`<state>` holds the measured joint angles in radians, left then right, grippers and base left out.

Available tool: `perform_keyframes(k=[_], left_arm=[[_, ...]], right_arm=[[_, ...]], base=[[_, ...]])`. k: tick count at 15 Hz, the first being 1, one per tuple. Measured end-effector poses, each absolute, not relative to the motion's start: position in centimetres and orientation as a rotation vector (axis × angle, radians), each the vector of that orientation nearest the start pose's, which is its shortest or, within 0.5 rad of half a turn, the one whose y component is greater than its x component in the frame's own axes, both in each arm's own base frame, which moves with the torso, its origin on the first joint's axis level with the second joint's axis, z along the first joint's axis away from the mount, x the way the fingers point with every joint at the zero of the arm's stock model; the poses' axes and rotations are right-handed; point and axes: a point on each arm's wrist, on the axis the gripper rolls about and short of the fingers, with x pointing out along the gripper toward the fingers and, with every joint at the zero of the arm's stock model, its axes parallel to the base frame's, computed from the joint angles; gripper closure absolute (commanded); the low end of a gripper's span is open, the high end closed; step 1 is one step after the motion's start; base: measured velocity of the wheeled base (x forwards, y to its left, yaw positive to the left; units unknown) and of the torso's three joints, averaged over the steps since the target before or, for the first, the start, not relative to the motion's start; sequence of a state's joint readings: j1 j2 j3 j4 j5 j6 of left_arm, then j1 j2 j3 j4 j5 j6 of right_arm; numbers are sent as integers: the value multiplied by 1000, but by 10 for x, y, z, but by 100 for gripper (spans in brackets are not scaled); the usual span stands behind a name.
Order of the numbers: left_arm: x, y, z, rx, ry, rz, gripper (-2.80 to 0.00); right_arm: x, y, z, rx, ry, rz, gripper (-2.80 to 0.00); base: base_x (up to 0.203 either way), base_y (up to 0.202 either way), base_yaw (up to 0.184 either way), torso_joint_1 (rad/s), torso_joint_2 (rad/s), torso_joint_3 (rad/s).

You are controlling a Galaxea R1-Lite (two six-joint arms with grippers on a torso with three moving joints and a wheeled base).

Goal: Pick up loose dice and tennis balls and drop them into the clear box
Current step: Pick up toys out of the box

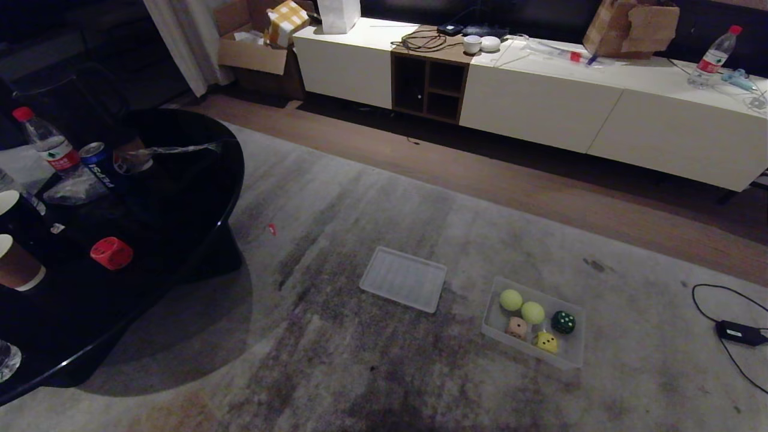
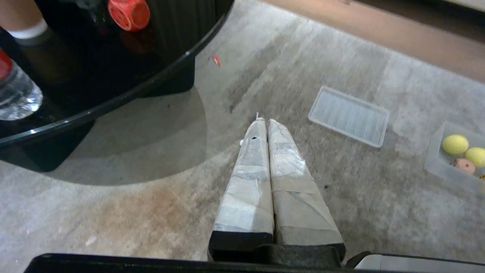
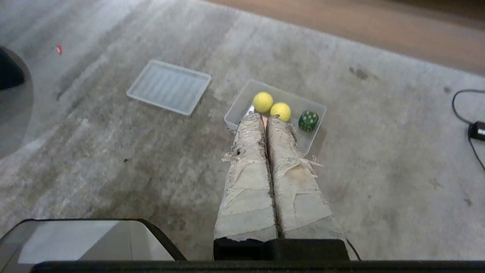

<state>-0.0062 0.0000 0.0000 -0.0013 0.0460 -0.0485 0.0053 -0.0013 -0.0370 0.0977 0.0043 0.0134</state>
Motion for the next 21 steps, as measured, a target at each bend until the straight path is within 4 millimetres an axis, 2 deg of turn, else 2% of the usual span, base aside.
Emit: perform_keyframes(k=[16, 21], left_arm=[[-23, 1, 75, -47, -1, 39, 0], [-23, 1, 75, -39, 0, 32, 0]], right_arm=[[-26, 0, 76, 14, 60, 10, 0], [-26, 0, 76, 13, 59, 10, 0]], base=[[0, 0, 0, 1, 3, 203], [0, 0, 0, 3, 0, 51]])
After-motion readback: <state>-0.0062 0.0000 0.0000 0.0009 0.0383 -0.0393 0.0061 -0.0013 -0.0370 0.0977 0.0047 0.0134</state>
